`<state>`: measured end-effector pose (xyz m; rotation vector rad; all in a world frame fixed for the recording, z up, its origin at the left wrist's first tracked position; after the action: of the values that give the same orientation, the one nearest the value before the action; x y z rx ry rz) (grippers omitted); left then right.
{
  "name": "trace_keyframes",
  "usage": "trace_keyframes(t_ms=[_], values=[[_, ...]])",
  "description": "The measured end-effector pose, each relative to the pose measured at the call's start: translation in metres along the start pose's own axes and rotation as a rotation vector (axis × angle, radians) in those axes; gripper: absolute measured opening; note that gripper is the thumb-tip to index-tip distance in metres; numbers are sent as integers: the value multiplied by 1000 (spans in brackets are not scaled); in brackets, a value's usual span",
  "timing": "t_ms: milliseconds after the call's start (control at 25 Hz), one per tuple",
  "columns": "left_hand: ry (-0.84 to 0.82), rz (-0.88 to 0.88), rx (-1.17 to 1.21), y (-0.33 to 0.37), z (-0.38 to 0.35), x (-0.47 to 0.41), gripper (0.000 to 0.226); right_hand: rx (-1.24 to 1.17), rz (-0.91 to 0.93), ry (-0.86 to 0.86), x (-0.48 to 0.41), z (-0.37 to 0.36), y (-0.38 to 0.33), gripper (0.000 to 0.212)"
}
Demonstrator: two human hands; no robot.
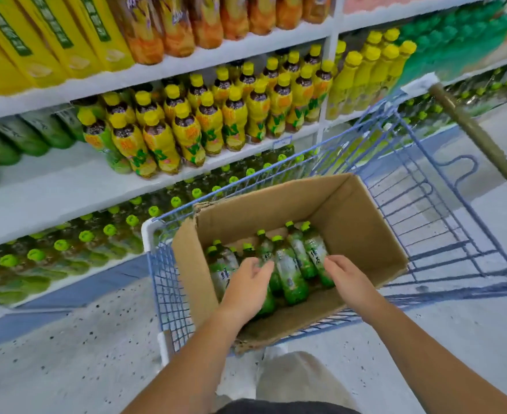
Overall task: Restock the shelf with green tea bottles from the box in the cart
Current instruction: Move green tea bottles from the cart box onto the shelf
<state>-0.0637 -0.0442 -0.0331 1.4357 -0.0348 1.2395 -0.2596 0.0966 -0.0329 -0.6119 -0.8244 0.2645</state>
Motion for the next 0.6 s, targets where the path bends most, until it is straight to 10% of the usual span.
trace_keyframes(t_ms=[600], values=[[19, 305, -141, -96, -136, -174, 72, 724, 32, -239, -202, -22, 85, 68]])
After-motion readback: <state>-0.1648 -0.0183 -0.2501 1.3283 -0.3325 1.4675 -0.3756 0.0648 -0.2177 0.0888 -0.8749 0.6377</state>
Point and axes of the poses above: each hand's wrist, its own x-axis away from the middle knuckle, its own z-axis out of the back of the hand, y = z × x, the point moved 10 cm from there along -x, towards the middle knuckle, and after that the axes turned 5 degrees about y, right-handed, at the moved point
